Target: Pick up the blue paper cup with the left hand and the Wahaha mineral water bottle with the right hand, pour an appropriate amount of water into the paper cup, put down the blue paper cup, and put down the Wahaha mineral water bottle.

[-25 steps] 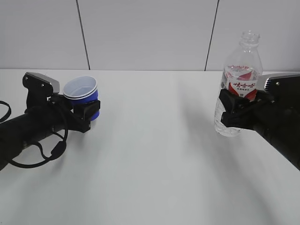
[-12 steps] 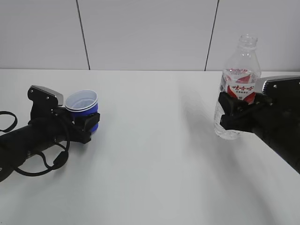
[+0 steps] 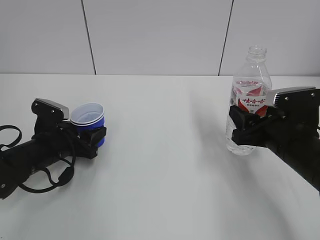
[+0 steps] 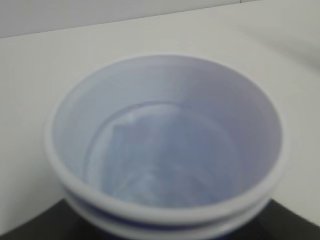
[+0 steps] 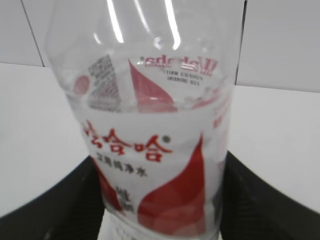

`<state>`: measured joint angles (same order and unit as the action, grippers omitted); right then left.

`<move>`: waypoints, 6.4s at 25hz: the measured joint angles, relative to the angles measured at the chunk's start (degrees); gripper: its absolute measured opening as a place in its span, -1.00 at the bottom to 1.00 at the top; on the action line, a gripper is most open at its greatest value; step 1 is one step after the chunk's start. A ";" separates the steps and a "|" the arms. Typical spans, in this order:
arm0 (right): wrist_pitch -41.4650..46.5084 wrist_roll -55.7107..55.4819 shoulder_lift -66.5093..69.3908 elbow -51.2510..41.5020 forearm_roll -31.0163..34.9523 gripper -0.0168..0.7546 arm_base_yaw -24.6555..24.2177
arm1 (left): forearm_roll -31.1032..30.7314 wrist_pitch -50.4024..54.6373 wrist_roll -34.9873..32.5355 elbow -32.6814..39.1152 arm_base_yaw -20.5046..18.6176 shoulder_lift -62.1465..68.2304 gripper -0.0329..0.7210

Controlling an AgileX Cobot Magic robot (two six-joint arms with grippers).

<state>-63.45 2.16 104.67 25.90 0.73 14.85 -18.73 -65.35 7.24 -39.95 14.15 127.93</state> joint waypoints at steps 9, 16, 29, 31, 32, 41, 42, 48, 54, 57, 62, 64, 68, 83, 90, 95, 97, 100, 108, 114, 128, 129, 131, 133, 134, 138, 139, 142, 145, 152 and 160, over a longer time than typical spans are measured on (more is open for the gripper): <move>0.00 0.00 0.00 0.00 -0.73 0.21 0.00 | 1.36 -2.80 -1.12 -0.21 0.00 1.82 0.21; 0.00 0.00 0.00 0.00 -0.73 0.21 0.00 | 1.40 -3.14 -1.12 -2.92 0.00 3.44 0.21; 0.00 0.00 0.00 0.00 -0.73 0.21 0.00 | 2.78 -5.47 -1.25 -4.77 0.00 5.84 0.21; 0.00 0.00 0.00 0.00 -0.73 0.21 0.00 | 2.78 -5.39 -1.25 -4.81 0.00 5.97 0.21; 0.00 0.00 0.00 0.00 -1.04 0.21 0.00 | 2.89 -5.39 -1.25 -4.89 0.00 5.97 0.21; 0.00 0.00 0.00 0.00 -2.05 0.21 0.00 | 2.89 -4.63 -1.25 -4.89 0.00 6.19 0.36; 0.00 0.00 0.00 0.00 -2.05 0.21 0.00 | 2.98 -3.82 -1.25 -4.89 0.00 6.31 0.39; 0.00 0.00 0.00 0.00 -2.05 0.21 0.00 | 2.98 -2.89 -1.38 -4.89 0.00 6.71 0.46; 0.00 0.00 0.00 0.00 -2.05 0.21 0.00 | 2.98 -2.89 -1.38 -4.89 0.00 6.71 0.53; 0.00 0.00 0.00 0.00 -2.08 0.21 0.00 | 2.78 -2.89 -1.38 -4.89 0.00 6.71 0.63; 0.00 0.00 0.04 0.00 -2.18 0.21 0.00 | 2.91 -3.62 -1.46 -3.74 0.00 6.71 0.67; 0.00 -0.03 0.04 0.00 -2.18 0.21 0.00 | 3.59 -3.96 -1.46 -2.60 0.00 6.44 0.67; 0.00 -0.03 0.04 0.00 -2.18 0.21 0.00 | 6.34 -3.81 -4.39 -0.05 0.00 4.93 0.67; 0.00 -0.57 0.04 0.00 -2.18 0.21 0.00 | 9.08 -0.84 -6.38 14.85 0.00 -10.25 0.65; 0.00 -1.60 0.04 0.00 -2.18 0.21 0.00 | 8.18 -0.84 -6.38 21.28 0.00 -21.70 0.65; 0.00 -2.16 0.04 0.00 -2.18 0.21 0.00 | 7.59 -0.84 -1.76 25.55 0.00 -31.10 0.54; 0.00 -2.16 0.04 0.00 -2.18 0.21 0.00 | 7.30 -0.74 -0.80 26.58 0.00 -35.04 0.40; 0.00 -2.65 0.04 0.00 -2.18 0.21 0.00 | 5.96 -0.45 1.12 27.51 0.00 -41.54 0.31; 0.00 -3.56 0.04 0.00 -2.18 0.21 0.00 | 5.28 12.35 7.23 27.95 0.00 -61.46 0.39; 0.00 -4.50 0.04 0.00 -2.18 0.21 0.00 | 5.28 33.01 9.46 25.52 0.00 -78.59 0.41; 0.00 -5.01 0.04 0.00 -2.18 0.21 0.00 | 2.86 103.04 9.87 5.28 0.00 -107.50 0.40; 0.00 -5.01 0.04 0.00 -2.18 0.21 0.00 | 2.77 106.82 8.81 3.47 0.00 -108.71 0.39; 0.00 -5.11 0.04 0.00 -2.18 0.21 0.00 | 2.74 114.62 6.14 0.13 0.00 -111.47 0.39; 0.00 -5.09 0.04 0.00 -2.18 0.21 0.00 | 2.74 120.28 3.45 -2.46 0.00 -113.82 0.39; 0.00 -5.09 0.04 0.00 -2.18 0.21 0.00 | 2.74 122.89 2.39 -3.58 0.00 -115.10 0.39; 0.00 -5.09 0.04 0.00 -2.18 0.21 0.00 | 2.74 131.88 -1.33 -4.88 0.00 -119.79 0.39; 0.00 -5.09 0.04 0.00 -2.18 0.21 0.00 | 2.74 133.79 -1.72 -4.88 0.00 -120.95 0.39; 0.00 -5.09 0.04 0.00 -2.18 0.21 0.00 | 2.74 135.98 -2.39 -4.88 0.00 -124.85 0.39; 0.00 -5.09 0.04 0.00 -2.18 0.21 0.00 | 3.14 138.08 -2.61 -5.28 0.00 -127.01 0.39; -0.13 -5.09 0.04 0.10 -2.44 0.21 0.00 | 9.19 138.31 -2.86 -1.93 0.00 -127.10 0.39; -0.13 -5.09 0.13 0.10 -2.44 0.21 0.00 | 12.05 132.31 -2.98 8.06 0.00 -127.10 0.39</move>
<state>-63.58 -2.93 104.80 26.00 -1.71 14.85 -6.68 66.96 4.26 -31.89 14.15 0.83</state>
